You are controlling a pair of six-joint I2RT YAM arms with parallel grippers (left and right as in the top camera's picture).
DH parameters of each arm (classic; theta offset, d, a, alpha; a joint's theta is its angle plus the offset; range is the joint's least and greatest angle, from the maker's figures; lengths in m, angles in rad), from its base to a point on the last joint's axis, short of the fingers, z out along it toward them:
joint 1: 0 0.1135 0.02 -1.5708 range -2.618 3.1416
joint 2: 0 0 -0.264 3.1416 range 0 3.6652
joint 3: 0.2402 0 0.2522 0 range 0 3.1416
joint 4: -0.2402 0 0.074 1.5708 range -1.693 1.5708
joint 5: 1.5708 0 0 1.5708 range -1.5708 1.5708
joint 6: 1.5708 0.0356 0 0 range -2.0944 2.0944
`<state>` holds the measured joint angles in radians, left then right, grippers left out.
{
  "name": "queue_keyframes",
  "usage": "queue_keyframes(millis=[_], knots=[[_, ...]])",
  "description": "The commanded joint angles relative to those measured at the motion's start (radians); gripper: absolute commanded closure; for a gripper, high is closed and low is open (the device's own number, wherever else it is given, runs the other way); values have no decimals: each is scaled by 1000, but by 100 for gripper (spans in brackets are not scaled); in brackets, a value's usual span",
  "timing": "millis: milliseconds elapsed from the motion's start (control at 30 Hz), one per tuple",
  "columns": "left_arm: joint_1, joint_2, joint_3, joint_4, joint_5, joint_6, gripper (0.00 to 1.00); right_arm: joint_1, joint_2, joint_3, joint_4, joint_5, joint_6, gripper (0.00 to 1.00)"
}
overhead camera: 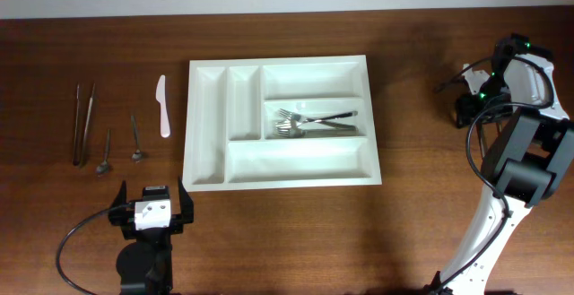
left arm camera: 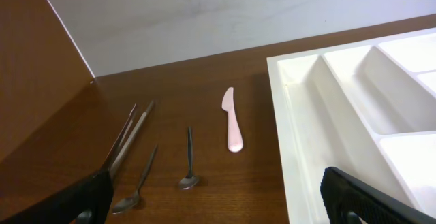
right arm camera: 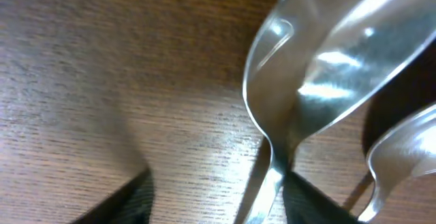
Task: Pack container
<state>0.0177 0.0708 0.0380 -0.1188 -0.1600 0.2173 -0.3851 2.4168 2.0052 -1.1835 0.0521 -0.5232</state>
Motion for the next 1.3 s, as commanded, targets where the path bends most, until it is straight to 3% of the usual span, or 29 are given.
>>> queue_keyframes(millis=[0,400,567,700,967,1267], knots=[[-5,-8,-6,3,10,8,1,-20,14,-5,10,13,16,45],[-5,-8,-6,3,10,8,1,-67,14,-5,6,11,46,51],[-5,-8,-6,3,10,8,1,-66,14,-5,7,8,45,64],[-5,-8,-6,3,10,8,1,-66,14,-5,7,9,45,65],[-5,-8,-6,3,10,8,1,-66,14,-5,11,5,46,77],[-5,-8,-6,3,10,8,1,-66,14,-5,19,2,46,78]])
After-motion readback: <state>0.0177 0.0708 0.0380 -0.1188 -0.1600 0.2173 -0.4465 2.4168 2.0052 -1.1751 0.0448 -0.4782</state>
